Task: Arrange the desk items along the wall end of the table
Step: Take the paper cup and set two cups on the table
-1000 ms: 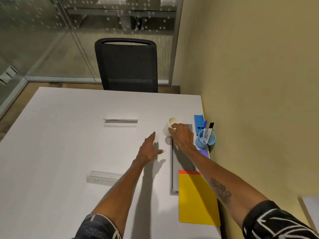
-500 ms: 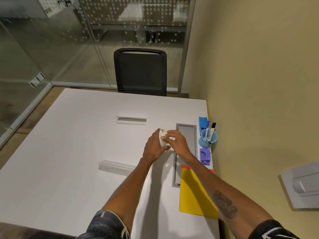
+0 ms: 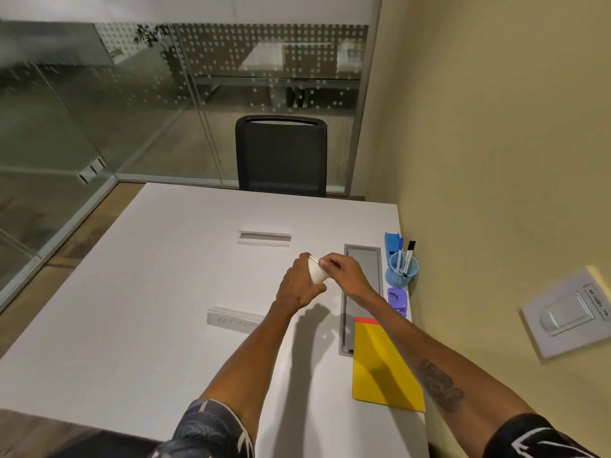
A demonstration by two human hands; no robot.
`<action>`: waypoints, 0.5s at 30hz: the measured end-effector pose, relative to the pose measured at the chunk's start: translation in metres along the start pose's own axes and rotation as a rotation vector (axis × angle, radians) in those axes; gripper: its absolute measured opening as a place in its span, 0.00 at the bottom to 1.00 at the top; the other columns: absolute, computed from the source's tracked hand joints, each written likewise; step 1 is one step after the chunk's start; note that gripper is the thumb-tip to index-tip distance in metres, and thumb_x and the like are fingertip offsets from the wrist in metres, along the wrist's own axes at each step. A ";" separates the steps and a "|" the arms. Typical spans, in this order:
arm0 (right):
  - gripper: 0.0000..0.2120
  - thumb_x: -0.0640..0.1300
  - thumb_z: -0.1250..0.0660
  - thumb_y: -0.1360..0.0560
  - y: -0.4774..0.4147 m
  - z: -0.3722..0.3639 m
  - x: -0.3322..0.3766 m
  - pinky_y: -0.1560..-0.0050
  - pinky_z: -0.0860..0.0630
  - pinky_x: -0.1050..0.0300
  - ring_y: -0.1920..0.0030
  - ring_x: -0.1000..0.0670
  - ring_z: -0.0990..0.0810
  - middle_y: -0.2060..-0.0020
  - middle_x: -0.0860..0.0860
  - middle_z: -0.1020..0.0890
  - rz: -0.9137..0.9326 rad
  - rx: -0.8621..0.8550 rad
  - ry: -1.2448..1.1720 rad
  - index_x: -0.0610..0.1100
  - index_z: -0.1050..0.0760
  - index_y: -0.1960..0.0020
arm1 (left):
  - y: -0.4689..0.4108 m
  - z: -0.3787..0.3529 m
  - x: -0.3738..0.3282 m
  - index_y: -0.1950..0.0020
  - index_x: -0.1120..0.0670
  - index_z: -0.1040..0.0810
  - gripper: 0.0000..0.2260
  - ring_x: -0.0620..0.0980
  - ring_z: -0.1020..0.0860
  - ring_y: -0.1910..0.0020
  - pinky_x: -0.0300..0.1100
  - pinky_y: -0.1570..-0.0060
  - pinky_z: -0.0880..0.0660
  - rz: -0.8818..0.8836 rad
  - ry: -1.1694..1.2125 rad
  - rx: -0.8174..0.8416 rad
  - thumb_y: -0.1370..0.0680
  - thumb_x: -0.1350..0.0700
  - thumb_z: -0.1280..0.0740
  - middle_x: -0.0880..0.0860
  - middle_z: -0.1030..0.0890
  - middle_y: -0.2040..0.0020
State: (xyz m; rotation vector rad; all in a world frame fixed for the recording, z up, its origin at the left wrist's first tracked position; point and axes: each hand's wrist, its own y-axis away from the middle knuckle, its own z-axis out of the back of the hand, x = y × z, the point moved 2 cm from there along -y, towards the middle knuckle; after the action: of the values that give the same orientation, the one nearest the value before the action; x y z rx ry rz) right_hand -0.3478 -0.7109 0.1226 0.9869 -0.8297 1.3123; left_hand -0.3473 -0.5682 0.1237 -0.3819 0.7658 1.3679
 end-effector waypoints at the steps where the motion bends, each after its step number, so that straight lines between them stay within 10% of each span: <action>1: 0.10 0.43 0.36 0.20 0.003 -0.002 0.002 0.53 0.27 0.57 0.55 0.53 0.23 0.56 0.49 0.18 0.004 0.009 0.028 0.39 0.18 0.48 | 0.005 0.002 0.002 0.32 0.53 0.35 0.31 0.58 0.21 0.46 0.50 0.50 0.22 -0.001 -0.010 0.002 0.32 0.53 0.27 0.55 0.24 0.40; 15: 0.11 0.43 0.42 0.18 0.071 -0.037 0.027 0.54 0.28 0.55 0.54 0.48 0.22 0.54 0.47 0.17 0.047 -0.185 0.315 0.41 0.22 0.50 | 0.071 0.016 0.023 0.29 0.52 0.36 0.33 0.60 0.21 0.44 0.53 0.46 0.22 -0.062 -0.053 0.019 0.31 0.49 0.27 0.54 0.23 0.39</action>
State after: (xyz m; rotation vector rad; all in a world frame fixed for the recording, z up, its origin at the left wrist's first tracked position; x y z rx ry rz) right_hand -0.4171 -0.6667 0.1408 0.5982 -0.7193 1.3616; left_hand -0.4116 -0.5272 0.1320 -0.3501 0.7171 1.3067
